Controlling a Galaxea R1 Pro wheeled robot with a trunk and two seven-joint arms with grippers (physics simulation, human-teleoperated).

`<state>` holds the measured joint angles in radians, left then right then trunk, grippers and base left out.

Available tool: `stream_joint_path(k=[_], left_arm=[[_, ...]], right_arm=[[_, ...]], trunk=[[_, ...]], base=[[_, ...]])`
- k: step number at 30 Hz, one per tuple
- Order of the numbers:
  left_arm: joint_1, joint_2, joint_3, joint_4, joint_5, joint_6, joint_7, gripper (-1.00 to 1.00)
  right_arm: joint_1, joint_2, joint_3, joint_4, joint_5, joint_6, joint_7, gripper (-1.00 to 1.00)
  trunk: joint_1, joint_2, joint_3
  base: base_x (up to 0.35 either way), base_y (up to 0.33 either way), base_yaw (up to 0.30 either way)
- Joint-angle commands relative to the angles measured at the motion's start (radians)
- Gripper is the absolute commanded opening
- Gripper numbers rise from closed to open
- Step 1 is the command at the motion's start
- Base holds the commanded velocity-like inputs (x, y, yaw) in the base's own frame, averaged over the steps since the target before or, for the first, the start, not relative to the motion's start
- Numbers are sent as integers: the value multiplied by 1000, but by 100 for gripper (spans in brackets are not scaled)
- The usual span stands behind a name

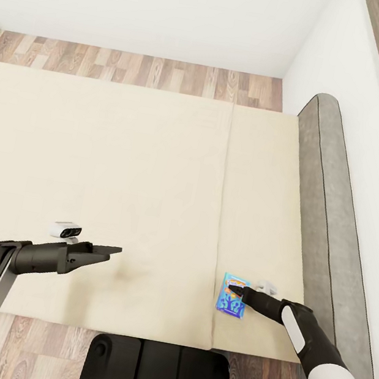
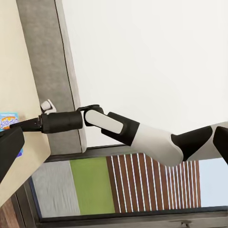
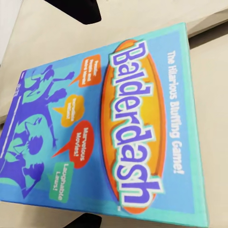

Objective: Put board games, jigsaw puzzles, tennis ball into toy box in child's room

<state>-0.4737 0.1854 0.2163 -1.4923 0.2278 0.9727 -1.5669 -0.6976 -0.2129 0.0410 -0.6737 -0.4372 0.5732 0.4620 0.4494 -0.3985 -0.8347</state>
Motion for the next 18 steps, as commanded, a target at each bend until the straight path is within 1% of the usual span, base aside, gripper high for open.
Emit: stream_joint_path(k=[1, 9, 13, 16, 18], left_arm=[[0, 0, 0, 0, -1, 11, -4, 100], [0, 0, 0, 0, -1, 11, -4, 100], [0, 0, 0, 0, -1, 11, -4, 100], [0, 0, 0, 0, -1, 11, -4, 100], [0, 0, 1, 0, -1, 11, -4, 100]], right_arm=[[0, -1, 3, -1, -6, 4, -1, 100], [0, 0, 3, -1, -7, 4, 5, 100], [0, 6, 4, -1, -9, 6, 14, 100], [0, 18, 5, -1, -9, 6, 17, 100], [0, 32, 5, -1, -8, 6, 18, 100]], trunk=[[1, -2, -1], [1, -2, -1], [1, -2, -1], [1, -2, -1], [1, -2, -1]], base=[[0, 0, 0], [0, 0, 0], [0, 0, 0], [0, 0, 0], [0, 0, 0]])
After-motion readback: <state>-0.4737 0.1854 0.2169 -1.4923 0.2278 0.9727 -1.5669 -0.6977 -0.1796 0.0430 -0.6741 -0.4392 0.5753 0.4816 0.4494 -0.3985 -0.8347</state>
